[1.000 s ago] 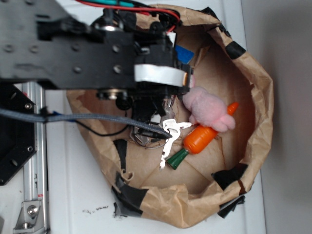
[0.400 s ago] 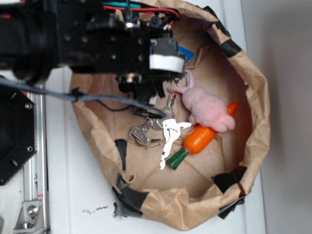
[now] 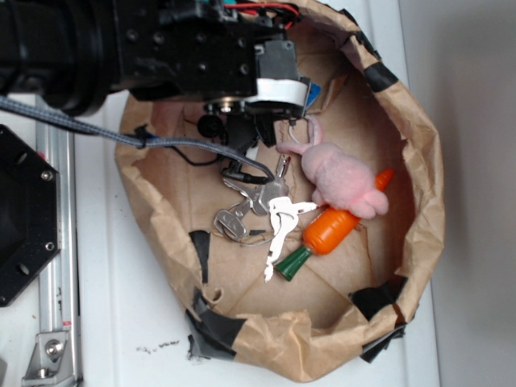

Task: Grab the blue sponge.

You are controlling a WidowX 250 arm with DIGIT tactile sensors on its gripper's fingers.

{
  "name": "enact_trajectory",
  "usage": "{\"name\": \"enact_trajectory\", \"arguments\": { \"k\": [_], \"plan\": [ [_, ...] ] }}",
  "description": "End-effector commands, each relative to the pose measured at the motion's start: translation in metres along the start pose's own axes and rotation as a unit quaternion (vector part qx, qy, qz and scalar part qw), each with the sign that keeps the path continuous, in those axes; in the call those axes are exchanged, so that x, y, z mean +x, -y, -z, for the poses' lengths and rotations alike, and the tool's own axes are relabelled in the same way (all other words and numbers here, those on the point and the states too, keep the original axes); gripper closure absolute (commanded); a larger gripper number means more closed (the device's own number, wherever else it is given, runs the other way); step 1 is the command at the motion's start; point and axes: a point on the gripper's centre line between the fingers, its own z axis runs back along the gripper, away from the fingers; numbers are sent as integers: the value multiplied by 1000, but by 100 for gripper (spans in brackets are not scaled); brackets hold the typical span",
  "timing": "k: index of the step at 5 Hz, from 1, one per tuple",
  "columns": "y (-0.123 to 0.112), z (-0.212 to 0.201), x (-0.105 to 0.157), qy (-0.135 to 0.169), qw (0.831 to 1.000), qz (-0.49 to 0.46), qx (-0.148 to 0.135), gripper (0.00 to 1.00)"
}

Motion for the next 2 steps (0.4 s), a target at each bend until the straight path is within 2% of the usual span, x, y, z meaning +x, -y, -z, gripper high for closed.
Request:
{"name": "enact_trajectory", "arguments": {
  "k": [1,2],
  "plan": [
    [-10,18,11,1,998,45,-48,0],
    [0,30,19,-15,998,53,-38,0]
  ]
}}
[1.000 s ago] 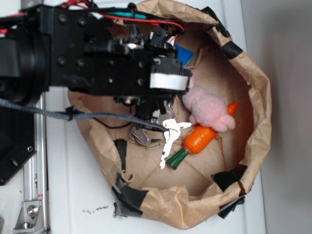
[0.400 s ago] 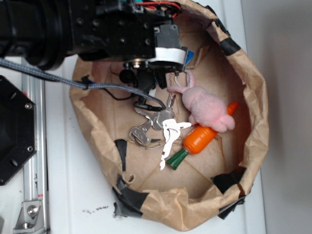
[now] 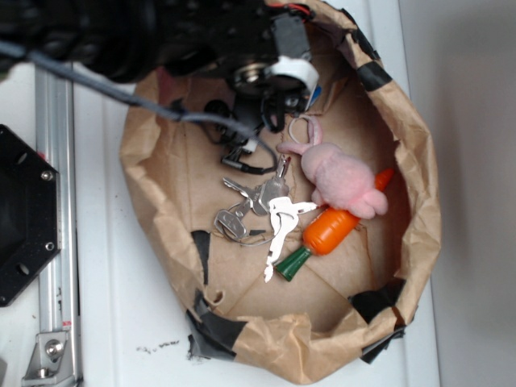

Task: Grab the blue sponge.

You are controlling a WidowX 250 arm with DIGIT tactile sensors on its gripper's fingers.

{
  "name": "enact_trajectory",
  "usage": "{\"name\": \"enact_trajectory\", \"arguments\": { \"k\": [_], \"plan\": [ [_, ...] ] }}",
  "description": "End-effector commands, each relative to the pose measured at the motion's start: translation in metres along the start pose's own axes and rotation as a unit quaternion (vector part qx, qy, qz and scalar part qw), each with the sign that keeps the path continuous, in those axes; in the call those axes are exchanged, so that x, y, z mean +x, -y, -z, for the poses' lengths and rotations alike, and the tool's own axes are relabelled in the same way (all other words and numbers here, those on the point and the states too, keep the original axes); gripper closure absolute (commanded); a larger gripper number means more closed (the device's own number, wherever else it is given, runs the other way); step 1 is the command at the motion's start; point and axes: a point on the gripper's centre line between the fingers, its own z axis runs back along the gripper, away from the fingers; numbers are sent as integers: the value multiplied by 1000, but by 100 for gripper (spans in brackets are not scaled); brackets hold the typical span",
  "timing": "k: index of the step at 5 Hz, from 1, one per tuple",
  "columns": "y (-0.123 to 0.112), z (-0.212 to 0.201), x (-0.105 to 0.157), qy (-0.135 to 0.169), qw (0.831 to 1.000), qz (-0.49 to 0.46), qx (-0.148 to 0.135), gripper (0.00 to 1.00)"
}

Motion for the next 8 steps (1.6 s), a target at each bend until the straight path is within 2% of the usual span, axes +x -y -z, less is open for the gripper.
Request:
{"name": "enact_trajectory", "arguments": {
  "k": [1,2,3,4,5,6,7,8],
  "plan": [
    [8,12,12,-14,1000,-5,14,100],
    [12,8,12,-14,1000,1,21,100],
    [11,1,6,-7,998,-57,9,100],
    [19,-24,1,26,990,-141,-12,100],
    [42,-71,0,56,963,-262,-33,100],
    [66,-116,18,51,949,-308,-33,100],
    [76,-140,42,20,935,-351,-40,100],
    [80,-145,59,-4,917,-396,-40,100]
  ]
}}
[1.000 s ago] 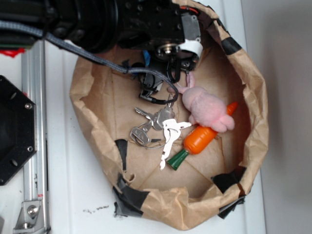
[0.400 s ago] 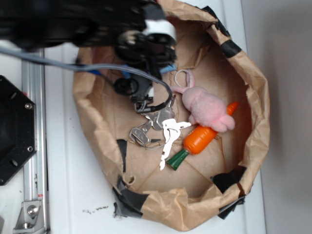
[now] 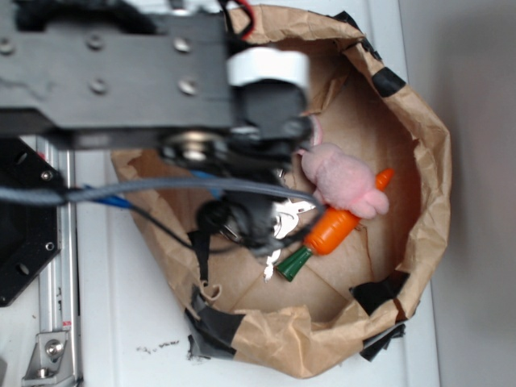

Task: Grab the blue sponge.

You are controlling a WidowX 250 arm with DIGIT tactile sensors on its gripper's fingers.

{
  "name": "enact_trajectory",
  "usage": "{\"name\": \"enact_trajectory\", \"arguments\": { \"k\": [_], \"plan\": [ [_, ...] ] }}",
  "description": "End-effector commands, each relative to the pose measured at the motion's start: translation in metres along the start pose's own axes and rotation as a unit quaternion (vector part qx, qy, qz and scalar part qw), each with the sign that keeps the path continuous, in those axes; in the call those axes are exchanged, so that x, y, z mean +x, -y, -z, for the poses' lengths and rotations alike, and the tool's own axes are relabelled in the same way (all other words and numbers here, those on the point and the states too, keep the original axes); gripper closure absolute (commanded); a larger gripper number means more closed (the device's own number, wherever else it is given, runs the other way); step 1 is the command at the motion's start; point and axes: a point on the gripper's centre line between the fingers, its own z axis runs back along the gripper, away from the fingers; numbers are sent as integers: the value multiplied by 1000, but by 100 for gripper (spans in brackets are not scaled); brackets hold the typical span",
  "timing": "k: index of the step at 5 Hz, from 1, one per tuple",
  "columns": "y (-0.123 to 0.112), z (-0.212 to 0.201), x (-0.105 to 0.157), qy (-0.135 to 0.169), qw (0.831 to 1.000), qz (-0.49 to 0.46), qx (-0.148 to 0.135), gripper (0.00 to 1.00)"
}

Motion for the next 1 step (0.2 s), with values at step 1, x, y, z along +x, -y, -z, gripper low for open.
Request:
{"name": "enact_trajectory", "arguments": {
  "k": [1],
  "plan": [
    [22,-14,17,-3,999,-29,-14,100]
  ]
}}
